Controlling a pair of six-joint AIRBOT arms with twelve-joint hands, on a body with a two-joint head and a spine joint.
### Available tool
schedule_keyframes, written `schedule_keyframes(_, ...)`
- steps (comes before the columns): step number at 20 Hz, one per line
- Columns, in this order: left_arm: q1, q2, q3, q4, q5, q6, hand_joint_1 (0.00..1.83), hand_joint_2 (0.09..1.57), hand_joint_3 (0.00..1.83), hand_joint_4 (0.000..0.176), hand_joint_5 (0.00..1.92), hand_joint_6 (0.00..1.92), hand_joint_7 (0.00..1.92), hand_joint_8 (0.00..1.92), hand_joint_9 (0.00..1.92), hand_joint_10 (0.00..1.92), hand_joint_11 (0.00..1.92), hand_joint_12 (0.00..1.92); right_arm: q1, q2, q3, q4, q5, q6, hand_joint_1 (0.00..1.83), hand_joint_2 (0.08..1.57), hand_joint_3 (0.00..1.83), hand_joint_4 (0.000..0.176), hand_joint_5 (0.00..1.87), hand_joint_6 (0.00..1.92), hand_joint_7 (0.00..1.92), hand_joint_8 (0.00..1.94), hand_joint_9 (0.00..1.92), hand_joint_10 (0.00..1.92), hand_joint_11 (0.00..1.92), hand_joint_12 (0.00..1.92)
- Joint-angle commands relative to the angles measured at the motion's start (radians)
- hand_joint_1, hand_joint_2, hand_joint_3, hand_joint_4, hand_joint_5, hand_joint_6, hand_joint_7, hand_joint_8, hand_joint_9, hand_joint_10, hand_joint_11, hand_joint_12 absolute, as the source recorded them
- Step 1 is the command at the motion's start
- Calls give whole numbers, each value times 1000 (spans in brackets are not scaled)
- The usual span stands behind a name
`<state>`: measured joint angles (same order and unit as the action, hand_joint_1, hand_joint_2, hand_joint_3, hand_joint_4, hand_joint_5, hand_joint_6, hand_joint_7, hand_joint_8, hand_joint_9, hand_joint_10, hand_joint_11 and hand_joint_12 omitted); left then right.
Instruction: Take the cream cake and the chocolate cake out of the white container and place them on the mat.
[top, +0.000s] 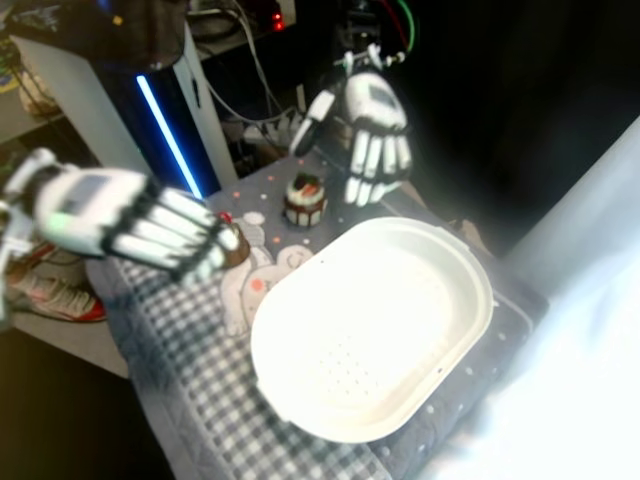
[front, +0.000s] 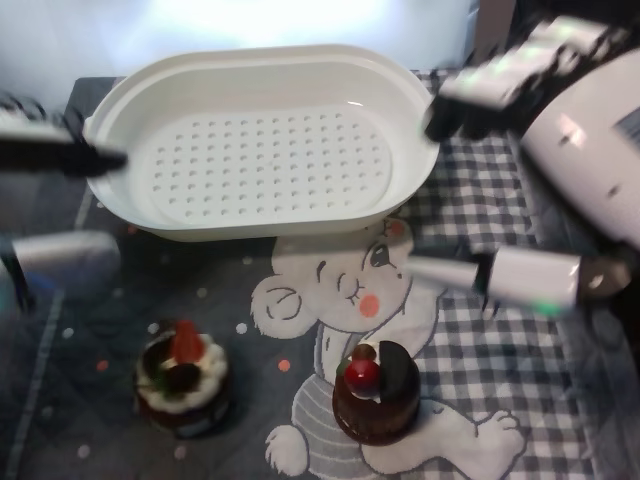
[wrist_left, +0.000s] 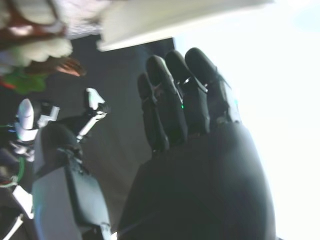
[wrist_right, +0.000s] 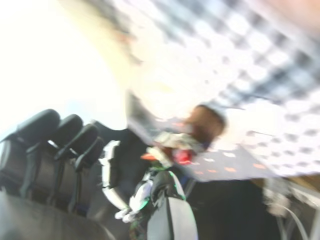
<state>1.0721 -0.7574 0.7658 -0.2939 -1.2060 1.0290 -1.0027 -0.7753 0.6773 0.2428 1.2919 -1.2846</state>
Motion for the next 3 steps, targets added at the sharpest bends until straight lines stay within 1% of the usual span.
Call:
schedule_keyframes(1,-17,2,7,17,-179,0,551,1105,0,0,751,28,776,78,518,686,300,1252,7,4,3,-21,186,2,557,938,18,0,580,940,718,994,656,1187,411,1534)
schedule_keyframes(2,-40,3,19,17,-221,1,563,1114,0,0,760,21,791,68,551,647,329,1232,7,10,13,-18,245,1,620,951,17,0,566,976,696,1069,658,1230,406,1565)
schedule_keyframes(3,-62,4,30,16,-256,3,647,1095,3,0,789,23,813,58,593,601,358,1236,7,19,27,-8,285,1,703,962,17,0,533,1007,647,1138,618,1276,325,1607)
